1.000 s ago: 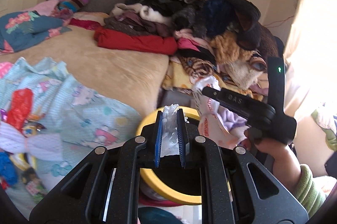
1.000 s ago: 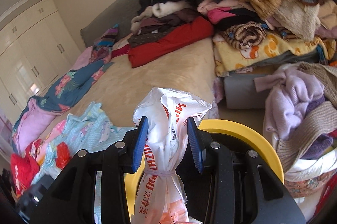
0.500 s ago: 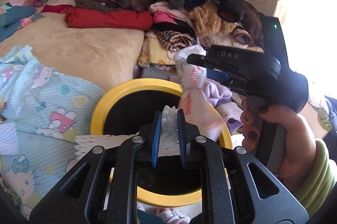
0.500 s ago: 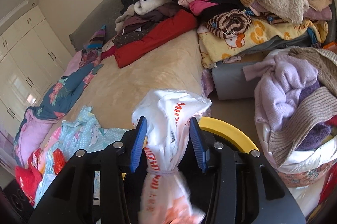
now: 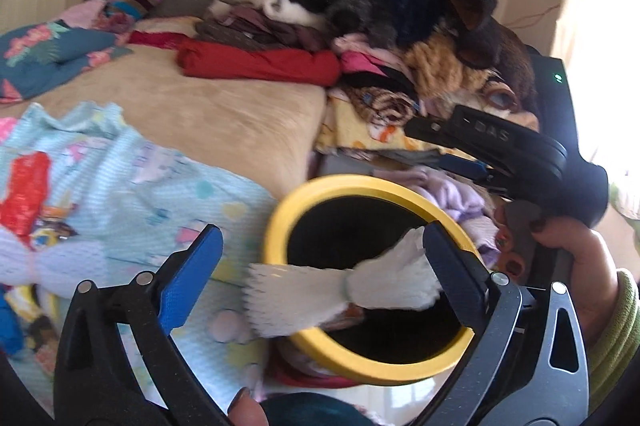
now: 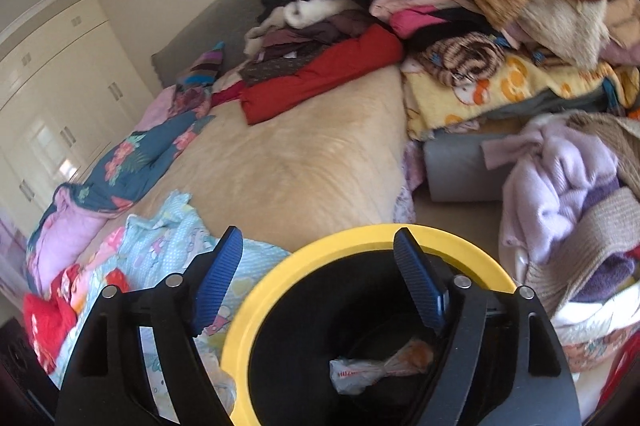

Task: Collect trash
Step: 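Grasp white foam net with the right tool while the left grasps red plastic bag, then carry the foam net and red bag over the bin and release both, then move both tools back over the remaining wrappers on the blanket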

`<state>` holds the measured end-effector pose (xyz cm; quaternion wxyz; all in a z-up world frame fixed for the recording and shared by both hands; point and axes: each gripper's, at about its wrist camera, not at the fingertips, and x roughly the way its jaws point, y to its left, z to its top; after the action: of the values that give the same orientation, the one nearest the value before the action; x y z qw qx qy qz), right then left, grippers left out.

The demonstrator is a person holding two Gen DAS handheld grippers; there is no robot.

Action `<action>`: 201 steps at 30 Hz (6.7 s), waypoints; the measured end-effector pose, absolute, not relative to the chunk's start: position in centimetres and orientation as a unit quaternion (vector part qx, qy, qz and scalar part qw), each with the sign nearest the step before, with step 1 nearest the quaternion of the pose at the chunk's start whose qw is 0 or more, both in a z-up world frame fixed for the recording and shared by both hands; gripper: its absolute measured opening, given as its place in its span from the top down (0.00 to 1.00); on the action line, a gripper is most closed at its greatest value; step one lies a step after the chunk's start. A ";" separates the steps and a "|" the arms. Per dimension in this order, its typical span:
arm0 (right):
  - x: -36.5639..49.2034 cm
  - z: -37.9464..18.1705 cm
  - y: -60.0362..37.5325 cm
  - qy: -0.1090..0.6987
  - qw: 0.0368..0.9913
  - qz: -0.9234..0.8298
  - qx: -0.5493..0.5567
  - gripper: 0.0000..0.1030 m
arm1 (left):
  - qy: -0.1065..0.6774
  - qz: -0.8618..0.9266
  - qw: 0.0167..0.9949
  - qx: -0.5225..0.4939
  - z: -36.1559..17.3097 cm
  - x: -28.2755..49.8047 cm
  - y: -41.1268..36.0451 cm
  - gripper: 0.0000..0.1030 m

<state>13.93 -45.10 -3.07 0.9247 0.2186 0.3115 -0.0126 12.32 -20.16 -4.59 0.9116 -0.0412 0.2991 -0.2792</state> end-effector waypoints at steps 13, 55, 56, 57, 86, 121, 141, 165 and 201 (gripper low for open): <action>14.7 -2.3 -40.3 0.306 0.934 0.046 0.180 0.25 | 0.272 -0.193 0.940 -0.075 -2.9 13.0 -12.8 0.11; 17.1 -11.3 -13.3 0.424 0.860 0.268 -0.090 0.51 | 0.342 -0.008 0.917 -0.205 -8.2 18.0 8.3 0.39; 17.4 -11.8 -13.2 0.431 0.858 0.263 -0.093 0.57 | 0.349 -0.009 0.913 -0.213 -8.5 18.2 8.4 0.43; 17.7 -12.1 -13.1 0.438 0.855 0.260 -0.091 0.69 | 0.355 -0.012 0.908 -0.221 -8.8 18.5 8.5 0.47; 18.0 -5.0 -22.9 0.377 0.890 0.241 0.090 0.85 | 0.368 -0.031 0.920 -0.129 -8.8 18.1 2.8 0.95; 11.5 -1.8 -36.5 0.348 0.916 0.126 0.154 0.85 | 0.332 -0.215 0.913 -0.096 -3.8 12.9 -9.9 0.95; 10.4 -6.3 -43.5 0.422 0.876 0.020 0.233 0.80 | 0.370 -0.288 0.883 -0.035 -6.1 11.4 -18.2 0.95; 9.9 -3.3 -41.6 0.329 0.925 0.029 0.188 0.24 | 0.328 -0.228 0.915 -0.054 -5.5 12.2 -15.8 0.11; 8.7 -4.2 -20.9 0.335 0.912 0.233 0.036 0.19 | 0.287 -0.046 0.951 -0.106 -4.0 13.1 0.5 0.11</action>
<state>8.69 -20.85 -4.21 0.9124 0.0359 0.3347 0.2328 13.13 0.50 -4.02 0.9508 -0.1061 0.2874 -0.0462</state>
